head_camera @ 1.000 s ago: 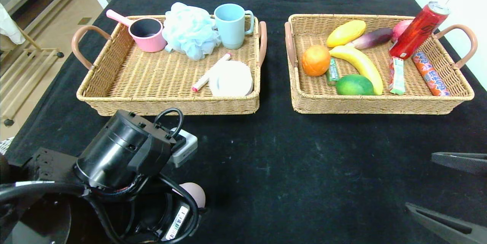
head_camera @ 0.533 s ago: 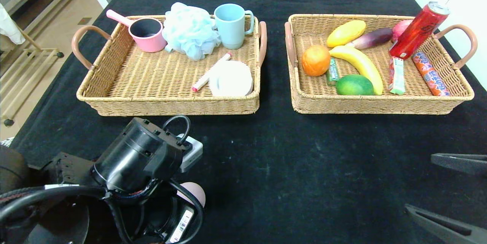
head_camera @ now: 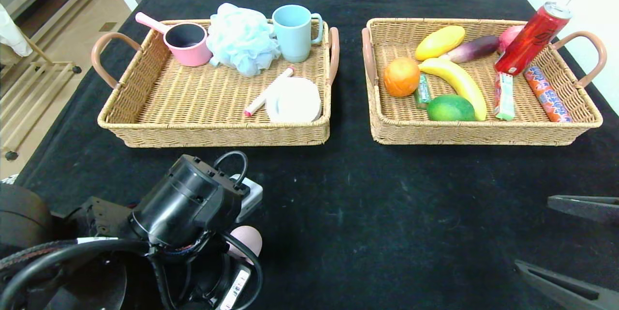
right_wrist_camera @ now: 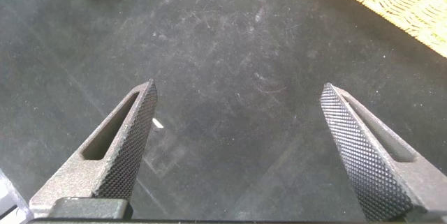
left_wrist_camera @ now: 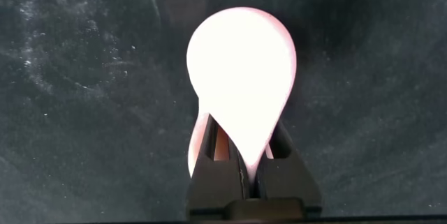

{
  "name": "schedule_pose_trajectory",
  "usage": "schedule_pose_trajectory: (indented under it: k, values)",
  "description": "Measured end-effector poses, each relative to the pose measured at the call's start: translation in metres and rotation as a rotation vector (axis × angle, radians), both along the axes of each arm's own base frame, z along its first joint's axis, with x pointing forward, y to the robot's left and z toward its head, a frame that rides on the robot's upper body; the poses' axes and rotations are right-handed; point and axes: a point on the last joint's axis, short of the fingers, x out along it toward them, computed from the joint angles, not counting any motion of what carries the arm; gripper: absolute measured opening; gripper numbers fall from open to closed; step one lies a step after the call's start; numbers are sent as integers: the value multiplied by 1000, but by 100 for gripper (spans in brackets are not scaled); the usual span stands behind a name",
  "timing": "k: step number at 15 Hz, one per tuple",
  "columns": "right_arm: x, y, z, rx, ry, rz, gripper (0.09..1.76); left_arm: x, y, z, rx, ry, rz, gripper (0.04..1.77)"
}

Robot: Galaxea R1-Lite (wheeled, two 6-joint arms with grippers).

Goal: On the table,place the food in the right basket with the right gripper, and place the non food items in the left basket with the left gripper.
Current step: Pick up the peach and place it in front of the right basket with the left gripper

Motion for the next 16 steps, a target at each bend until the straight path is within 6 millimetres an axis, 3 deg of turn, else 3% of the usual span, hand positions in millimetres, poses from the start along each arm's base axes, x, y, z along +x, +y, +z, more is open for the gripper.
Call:
schedule_pose_trajectory:
  k: [10,14,16]
  values:
    - [0,0,0,0,0,2,171,1,-2,-2,15,2,0,15]
    - [-3,0,2,7,-9,11,171,-3,-1,8,-5,-33,-13,15]
    - [-4,-1,3,13,-16,13,171,-5,-1,24,-54,-76,-24,15]
